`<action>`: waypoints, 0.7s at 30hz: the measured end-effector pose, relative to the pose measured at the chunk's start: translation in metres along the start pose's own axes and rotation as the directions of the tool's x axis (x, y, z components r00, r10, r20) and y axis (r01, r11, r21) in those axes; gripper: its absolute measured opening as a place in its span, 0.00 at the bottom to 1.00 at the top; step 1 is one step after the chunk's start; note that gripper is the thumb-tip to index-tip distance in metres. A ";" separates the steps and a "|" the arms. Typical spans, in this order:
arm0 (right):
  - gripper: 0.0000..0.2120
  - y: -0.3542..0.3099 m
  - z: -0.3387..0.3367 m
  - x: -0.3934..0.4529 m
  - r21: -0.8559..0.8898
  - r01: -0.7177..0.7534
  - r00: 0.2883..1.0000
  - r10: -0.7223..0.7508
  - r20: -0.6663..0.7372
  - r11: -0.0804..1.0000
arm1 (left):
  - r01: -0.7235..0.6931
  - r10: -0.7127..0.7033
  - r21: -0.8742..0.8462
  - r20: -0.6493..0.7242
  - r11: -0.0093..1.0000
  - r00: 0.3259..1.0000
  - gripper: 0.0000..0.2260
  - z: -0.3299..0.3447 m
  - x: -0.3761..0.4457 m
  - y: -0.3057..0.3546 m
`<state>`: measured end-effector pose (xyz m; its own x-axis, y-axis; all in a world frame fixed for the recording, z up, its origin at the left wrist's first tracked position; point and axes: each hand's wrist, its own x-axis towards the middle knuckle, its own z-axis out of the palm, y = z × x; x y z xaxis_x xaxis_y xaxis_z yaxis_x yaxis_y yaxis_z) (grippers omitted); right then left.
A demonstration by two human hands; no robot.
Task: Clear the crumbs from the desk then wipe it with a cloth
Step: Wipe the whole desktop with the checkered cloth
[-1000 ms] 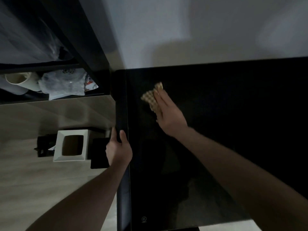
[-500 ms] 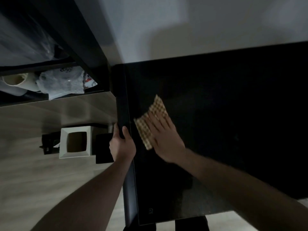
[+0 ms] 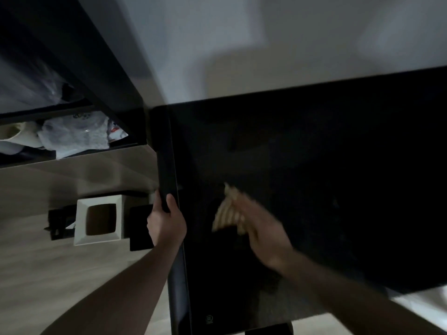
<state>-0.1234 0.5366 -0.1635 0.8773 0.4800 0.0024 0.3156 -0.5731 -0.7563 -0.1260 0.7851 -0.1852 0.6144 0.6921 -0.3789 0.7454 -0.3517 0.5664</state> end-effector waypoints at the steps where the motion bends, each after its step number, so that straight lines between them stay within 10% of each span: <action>1: 0.22 0.007 -0.009 0.035 0.000 -0.042 0.998 0.042 -0.046 0.999 | -0.003 0.003 0.006 -0.006 1.000 1.000 0.25 0.001 0.000 0.001; 10: 0.30 0.067 -0.035 0.254 -0.446 -0.071 0.994 0.103 0.047 0.892 | -0.020 0.020 -0.005 -0.018 1.000 1.000 0.23 0.004 0.001 0.000; 21: 0.28 0.034 0.011 0.066 -0.455 -0.002 0.989 0.069 0.131 0.891 | -0.005 0.005 0.016 -0.004 1.000 1.000 0.24 0.000 -0.001 0.007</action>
<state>-0.0584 0.5560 -0.1961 0.8422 0.5218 -0.1359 0.4435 -0.8136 -0.3759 -0.1217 0.7817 -0.1813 0.6168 0.6929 -0.3734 0.7467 -0.3651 0.5560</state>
